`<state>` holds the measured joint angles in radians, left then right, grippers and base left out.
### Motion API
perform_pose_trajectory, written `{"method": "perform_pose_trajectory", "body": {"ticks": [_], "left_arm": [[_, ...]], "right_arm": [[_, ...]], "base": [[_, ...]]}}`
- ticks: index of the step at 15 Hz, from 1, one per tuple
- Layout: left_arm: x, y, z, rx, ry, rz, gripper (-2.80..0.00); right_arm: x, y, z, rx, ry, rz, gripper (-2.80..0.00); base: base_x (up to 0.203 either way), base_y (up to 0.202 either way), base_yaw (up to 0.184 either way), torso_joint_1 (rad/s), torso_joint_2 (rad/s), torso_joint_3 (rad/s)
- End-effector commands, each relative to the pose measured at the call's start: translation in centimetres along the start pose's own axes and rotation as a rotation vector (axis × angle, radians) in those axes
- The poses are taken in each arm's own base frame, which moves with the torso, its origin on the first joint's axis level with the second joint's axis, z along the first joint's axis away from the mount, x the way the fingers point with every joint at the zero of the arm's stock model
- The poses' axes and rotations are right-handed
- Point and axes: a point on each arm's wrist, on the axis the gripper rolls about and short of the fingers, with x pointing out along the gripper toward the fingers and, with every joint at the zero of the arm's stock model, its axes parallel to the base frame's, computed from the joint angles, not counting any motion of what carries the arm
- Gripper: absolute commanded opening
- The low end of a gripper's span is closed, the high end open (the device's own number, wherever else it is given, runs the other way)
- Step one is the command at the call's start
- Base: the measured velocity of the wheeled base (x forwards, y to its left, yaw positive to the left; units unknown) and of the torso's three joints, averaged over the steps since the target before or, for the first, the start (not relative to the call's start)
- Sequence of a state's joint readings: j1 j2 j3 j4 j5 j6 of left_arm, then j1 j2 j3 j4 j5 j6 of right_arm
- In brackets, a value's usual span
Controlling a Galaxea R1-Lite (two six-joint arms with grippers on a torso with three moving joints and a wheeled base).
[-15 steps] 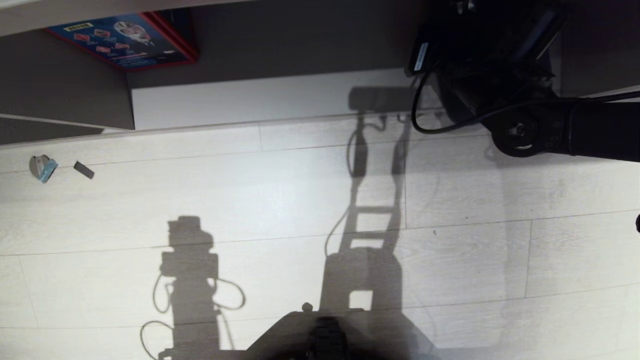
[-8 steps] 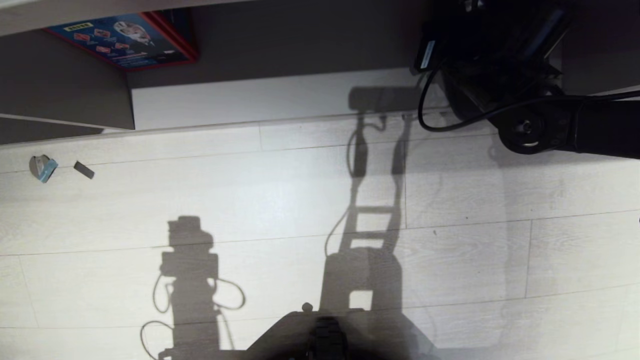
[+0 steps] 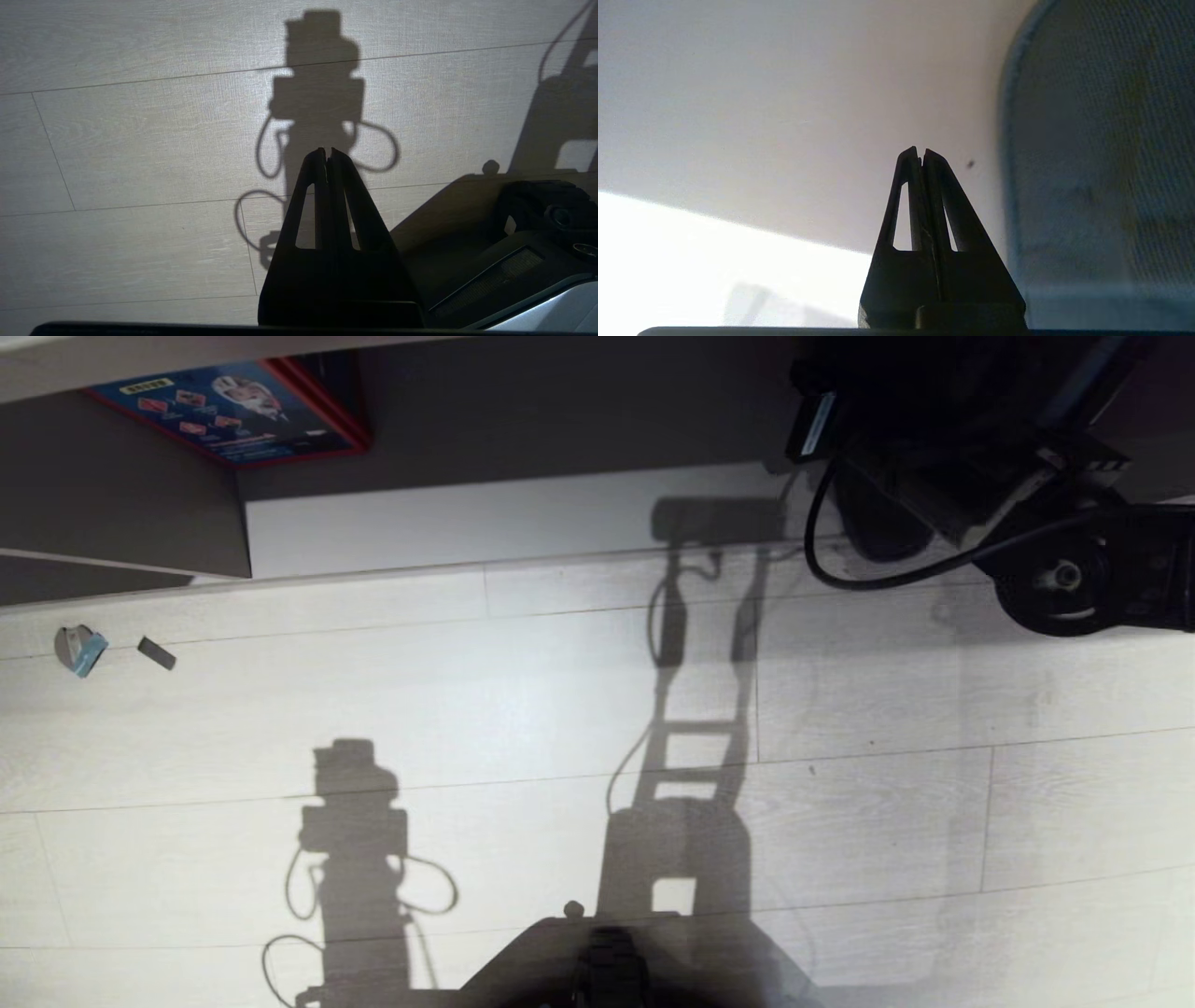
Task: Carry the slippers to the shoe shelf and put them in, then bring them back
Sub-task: Place the slippers into the shoe cabinet, then pick up the slippers in the shoe cabinet
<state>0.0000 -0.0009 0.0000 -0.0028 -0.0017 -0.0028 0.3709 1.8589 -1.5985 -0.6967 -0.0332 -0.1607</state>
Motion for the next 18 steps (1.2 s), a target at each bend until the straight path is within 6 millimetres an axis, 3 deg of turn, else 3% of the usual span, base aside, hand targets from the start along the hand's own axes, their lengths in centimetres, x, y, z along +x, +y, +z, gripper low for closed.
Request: {"method": "perform_pose_trajectory", "body": {"ticks": [1, 8, 15, 18], "left_arm": [[0.0, 0.0, 0.0, 0.0, 0.001, 0.0, -2.8], [0.0, 0.0, 0.0, 0.001, 0.001, 0.0, -2.8], [0.0, 0.0, 0.0, 0.003, 0.001, 0.0, -2.8], [0.0, 0.0, 0.0, 0.003, 0.001, 0.0, -2.8]], "right_arm": [[-2.8, -0.3, 2.2, 0.001, -0.011, 0.003, -2.8], [-14.6, -0.5, 1.4, -0.004, 0.17, 0.049, -2.8], [-26.8, -1.4, 3.8, -0.006, 0.125, 0.032, -2.8], [-32.0, -1.9, 3.7, -0.02, 0.133, -0.029, -2.8]], "base": [[0.0, 0.0, 0.0, 0.0, 0.0, 0.0], [0.0, 0.0, 0.0, 0.0, 0.0, 0.0], [0.0, 0.0, 0.0, 0.0, 0.0, 0.0], [0.0, 0.0, 0.0, 0.0, 0.0, 0.0]]}}
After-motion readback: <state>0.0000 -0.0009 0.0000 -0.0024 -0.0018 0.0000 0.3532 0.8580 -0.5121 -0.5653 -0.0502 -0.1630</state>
